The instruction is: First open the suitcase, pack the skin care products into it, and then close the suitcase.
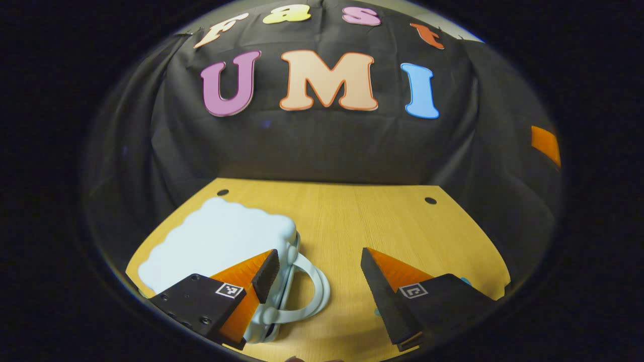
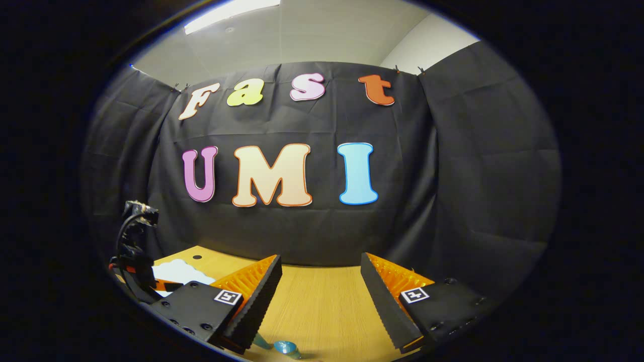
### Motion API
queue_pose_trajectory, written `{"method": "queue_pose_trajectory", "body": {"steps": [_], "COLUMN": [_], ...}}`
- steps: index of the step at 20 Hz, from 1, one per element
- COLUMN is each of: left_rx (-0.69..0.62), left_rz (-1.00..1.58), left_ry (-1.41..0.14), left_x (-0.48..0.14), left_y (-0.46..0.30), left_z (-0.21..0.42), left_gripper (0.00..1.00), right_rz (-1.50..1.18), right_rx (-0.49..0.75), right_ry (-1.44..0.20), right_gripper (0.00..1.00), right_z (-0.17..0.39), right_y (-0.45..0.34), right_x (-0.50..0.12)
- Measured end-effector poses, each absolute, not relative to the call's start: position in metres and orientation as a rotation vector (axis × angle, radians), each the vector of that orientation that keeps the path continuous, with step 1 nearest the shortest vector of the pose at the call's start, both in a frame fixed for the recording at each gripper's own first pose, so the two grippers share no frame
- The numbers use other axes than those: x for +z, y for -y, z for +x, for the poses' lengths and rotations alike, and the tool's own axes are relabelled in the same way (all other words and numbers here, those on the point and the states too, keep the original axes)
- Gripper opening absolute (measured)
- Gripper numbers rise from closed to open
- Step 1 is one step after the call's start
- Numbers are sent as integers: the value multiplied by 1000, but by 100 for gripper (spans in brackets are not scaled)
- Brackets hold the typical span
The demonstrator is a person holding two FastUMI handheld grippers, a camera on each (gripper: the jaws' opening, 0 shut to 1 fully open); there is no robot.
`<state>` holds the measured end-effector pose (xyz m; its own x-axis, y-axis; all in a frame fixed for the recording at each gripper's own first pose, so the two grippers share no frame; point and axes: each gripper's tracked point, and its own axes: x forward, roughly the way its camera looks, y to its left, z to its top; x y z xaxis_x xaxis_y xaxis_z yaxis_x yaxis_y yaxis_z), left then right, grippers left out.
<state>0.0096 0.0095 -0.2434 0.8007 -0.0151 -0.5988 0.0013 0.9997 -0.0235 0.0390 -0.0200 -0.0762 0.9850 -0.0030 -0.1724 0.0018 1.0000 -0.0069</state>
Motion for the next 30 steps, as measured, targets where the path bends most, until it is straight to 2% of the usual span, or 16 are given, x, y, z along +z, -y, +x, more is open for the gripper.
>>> {"method": "queue_pose_trajectory", "body": {"steps": [13,20,23,24,25,27,28,29,30], "left_rx": [-24,-89,-83,-76,-74,-82,-85,-90,-97], "left_rz": [-126,-167,-172,-165,-159,-152,-141,-144,-160], "left_ry": [-985,-1089,-1119,-1115,-1115,-1129,-1140,-1144,-1144], "left_x": [-329,-352,-356,-355,-353,-352,-353,-351,-350], "left_y": [2,12,6,3,0,-4,-8,-10,-8], "left_z": [-1,0,-1,-1,0,-3,-3,-3,-3], "left_gripper": [96,87,72,74,55,34,30,17,9], "right_rz": [-66,-87,-89,-90,-92,-91,-87,-81,-79], "right_rx": [-43,-56,-62,-64,-65,-66,-65,-61,-58], "right_ry": [-222,-238,-242,-240,-239,-243,-246,-248,-247], "right_gripper": [99,99,99,99,99,99,99,99,99], "right_z": [37,30,27,26,26,26,25,25,25], "right_y": [14,14,15,16,16,16,16,14,13], "right_x": [-89,-96,-96,-96,-96,-99,-100,-100,-101]}}
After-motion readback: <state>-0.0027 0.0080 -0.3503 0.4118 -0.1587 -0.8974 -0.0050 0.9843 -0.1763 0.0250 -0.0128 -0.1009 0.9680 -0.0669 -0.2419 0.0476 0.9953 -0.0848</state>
